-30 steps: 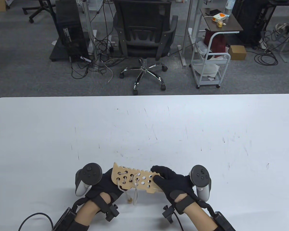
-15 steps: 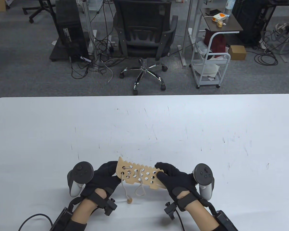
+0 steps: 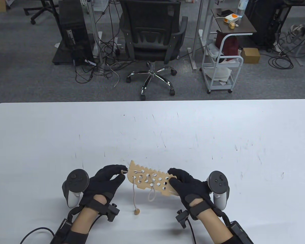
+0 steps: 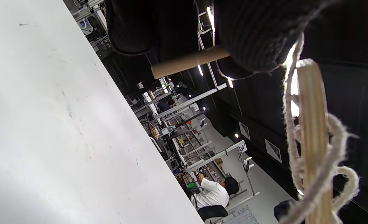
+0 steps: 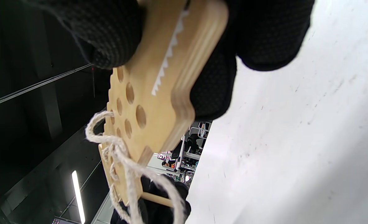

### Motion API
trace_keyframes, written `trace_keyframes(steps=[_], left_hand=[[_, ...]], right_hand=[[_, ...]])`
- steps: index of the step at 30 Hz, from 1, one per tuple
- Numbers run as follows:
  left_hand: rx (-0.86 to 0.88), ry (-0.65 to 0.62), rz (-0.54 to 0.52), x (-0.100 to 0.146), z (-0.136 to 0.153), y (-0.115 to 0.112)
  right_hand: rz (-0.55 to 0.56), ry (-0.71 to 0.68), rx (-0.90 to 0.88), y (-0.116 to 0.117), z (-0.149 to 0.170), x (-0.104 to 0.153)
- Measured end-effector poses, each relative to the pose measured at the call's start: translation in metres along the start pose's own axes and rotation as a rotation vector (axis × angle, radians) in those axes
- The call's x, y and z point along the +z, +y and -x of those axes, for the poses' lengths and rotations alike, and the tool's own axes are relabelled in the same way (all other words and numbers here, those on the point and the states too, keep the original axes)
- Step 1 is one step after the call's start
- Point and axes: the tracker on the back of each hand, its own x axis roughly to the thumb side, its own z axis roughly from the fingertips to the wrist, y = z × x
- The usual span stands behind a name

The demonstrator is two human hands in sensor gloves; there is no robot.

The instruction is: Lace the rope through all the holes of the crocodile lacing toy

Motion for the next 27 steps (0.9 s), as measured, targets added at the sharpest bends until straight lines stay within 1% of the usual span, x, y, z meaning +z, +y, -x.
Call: trace_keyframes(steps=[14, 27], left_hand=[[0.055, 0.027, -0.117, 0.002, 0.007, 0.023], [0.089, 0.045, -0.188, 0.003, 0.012, 0.039]], right_hand=[[0.061, 0.032, -0.008, -0.015, 0.006, -0.005], [0.127, 0.069, -0.011, -0.032, 0.014, -0.011]])
